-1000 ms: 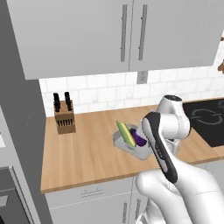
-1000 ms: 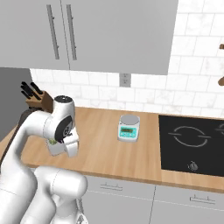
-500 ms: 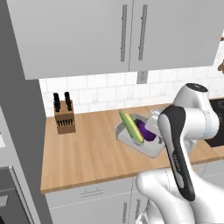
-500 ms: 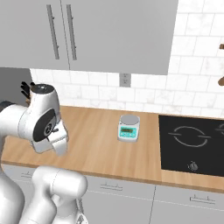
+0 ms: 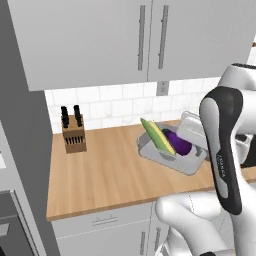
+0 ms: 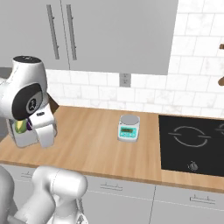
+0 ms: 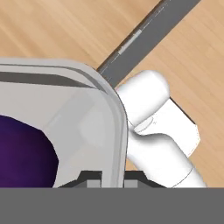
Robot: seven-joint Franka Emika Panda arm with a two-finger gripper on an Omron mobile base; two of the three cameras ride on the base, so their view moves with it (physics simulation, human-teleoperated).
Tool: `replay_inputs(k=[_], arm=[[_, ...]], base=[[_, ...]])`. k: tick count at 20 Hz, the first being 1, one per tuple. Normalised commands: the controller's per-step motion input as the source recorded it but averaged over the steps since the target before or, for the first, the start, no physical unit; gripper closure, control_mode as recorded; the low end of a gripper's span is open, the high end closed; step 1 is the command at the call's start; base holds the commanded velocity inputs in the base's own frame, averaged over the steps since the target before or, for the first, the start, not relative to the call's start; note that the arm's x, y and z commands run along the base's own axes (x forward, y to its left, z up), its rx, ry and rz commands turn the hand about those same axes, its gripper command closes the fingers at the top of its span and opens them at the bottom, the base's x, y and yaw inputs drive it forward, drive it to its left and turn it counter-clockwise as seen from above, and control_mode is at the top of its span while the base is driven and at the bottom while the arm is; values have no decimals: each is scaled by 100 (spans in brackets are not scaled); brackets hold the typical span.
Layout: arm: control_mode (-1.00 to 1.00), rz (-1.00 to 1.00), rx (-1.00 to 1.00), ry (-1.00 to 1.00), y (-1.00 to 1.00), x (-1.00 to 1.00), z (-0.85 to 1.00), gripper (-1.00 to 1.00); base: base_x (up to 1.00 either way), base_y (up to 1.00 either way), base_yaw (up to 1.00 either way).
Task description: Take the meat container that has the steak and place it on the second highest rack of the freezer. Then take the vegetable container that has the corn and eggplant and place it on the highest rack of the freezer.
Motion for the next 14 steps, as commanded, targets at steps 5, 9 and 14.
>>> replay_inputs(k=[5, 9, 14], arm=[[-100, 0, 0, 1, 0, -79, 6, 100], [100, 0, 0, 0, 0, -17, 0, 100], [100, 0, 0, 0, 0, 0, 0, 100]], base=[[0, 0, 0], [-68, 0, 0], [-100, 8, 0]])
